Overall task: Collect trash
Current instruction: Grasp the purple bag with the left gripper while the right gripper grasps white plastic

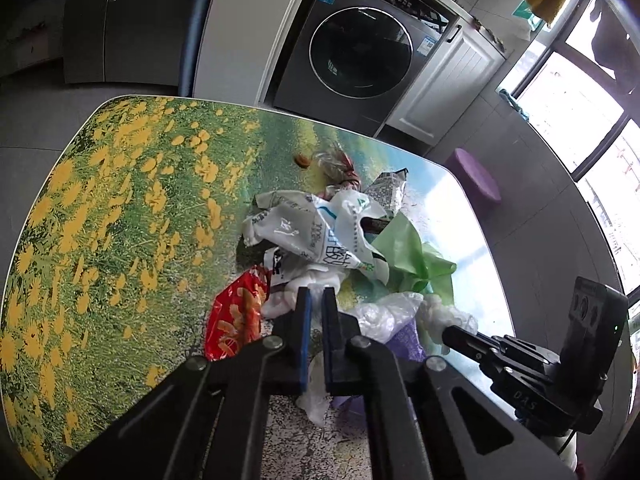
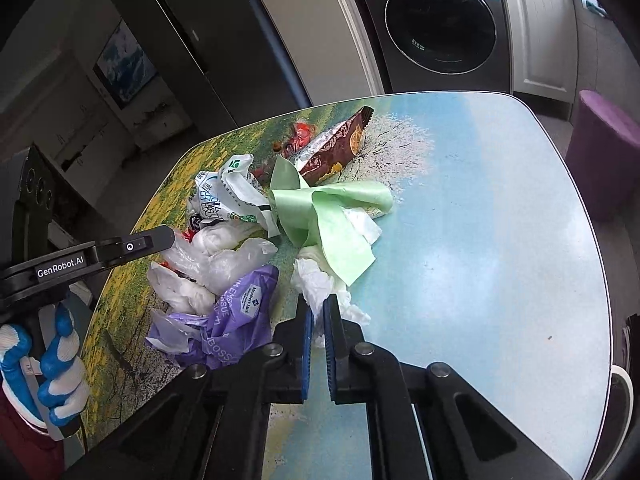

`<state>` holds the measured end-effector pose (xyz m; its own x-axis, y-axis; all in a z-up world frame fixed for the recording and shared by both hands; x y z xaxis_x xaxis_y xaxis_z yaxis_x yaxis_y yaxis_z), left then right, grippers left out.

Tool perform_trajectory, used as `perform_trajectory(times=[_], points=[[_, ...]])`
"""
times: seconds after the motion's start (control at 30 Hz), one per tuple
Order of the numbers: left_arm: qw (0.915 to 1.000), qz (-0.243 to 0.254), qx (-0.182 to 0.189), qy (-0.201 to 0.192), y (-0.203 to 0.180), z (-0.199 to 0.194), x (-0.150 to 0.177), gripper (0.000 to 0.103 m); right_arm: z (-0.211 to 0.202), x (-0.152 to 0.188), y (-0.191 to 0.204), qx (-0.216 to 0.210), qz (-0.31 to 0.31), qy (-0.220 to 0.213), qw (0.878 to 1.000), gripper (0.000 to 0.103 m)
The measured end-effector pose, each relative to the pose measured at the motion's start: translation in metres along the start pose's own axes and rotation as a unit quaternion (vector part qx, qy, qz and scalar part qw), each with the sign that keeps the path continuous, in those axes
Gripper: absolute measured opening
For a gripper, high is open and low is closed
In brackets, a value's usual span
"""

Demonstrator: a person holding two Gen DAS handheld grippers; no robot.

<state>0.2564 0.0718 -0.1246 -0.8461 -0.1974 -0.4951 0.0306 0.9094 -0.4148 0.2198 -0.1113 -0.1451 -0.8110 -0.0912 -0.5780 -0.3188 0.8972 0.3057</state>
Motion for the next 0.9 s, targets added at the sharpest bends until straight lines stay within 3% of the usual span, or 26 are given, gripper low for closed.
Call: perform_trajectory(times=[0.57,0.8,0.9], points=[[0.9943,0.053,0.019,-0.09,-0.064,-0.099,-0.005,0.003,-0.119,0.027,0.01,-0.007,0.003,-0.082,0.997,0.006],[0.9928,0.061,0.017,-0.102,-0.069,-0.113,0.001,0.003,-0.098,0.035,0.014,0.001,-0.005,-0.047,0.999,0.009],[0.9931,0.06,0.015,-0.1,-0.062,-0.112,0.002,0.003,-0.076,0.037,0.016,0.007,-0.01,-0.027,1.0,0.027]])
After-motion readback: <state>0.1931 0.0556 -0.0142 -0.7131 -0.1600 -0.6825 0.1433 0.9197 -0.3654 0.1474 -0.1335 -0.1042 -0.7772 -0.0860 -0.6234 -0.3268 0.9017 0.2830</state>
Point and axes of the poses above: each gripper's, at about its wrist camera, not at the fingertips, and z roughly the way its jaws point, y to its left, x to its underside, the point moved 5 cm from there along z, roughly the way its jaws point, and after that the axes turned 5 degrees about -z, right-handed, at the moved point
